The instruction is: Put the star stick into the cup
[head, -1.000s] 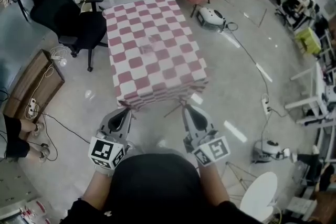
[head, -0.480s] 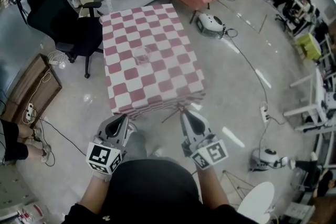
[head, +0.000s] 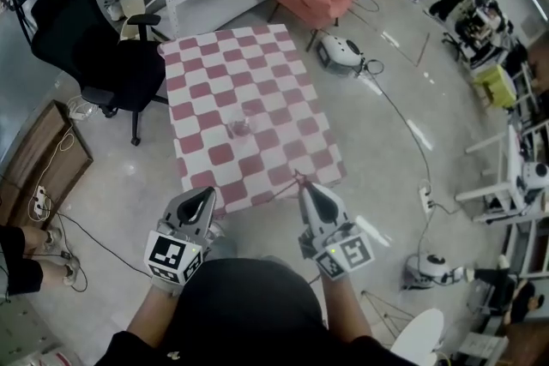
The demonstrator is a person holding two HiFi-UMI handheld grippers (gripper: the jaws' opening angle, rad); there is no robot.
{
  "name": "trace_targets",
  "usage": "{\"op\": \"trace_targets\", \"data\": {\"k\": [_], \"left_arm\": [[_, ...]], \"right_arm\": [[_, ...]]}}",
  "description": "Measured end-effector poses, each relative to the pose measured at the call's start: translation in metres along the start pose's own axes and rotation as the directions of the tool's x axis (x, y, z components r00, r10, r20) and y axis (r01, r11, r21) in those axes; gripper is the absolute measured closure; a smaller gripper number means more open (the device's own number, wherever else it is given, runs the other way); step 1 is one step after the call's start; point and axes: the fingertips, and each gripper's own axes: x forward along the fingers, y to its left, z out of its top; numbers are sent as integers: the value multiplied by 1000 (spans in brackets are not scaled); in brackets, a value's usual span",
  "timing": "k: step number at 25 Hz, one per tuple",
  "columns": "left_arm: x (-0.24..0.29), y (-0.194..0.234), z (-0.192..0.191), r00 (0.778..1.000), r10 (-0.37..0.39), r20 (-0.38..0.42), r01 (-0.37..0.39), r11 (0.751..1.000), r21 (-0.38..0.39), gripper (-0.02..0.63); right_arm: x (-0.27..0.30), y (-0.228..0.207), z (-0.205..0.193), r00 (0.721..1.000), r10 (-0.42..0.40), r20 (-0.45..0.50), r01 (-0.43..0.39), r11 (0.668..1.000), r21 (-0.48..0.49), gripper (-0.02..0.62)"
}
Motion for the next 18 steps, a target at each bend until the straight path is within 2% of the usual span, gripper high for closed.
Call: {"op": "trace_targets", "data": {"k": [8, 18], "left_arm": [[18, 65, 11, 1000, -16, 3, 16, 1000, -1, 565], [31, 98, 13, 997, 78, -4, -78, 996, -34, 565]], "right_arm": [[74, 0, 14, 1000, -15, 23, 16, 999, -30, 568], [131, -15, 28, 997, 75, 28, -73, 996, -41, 568]]}}
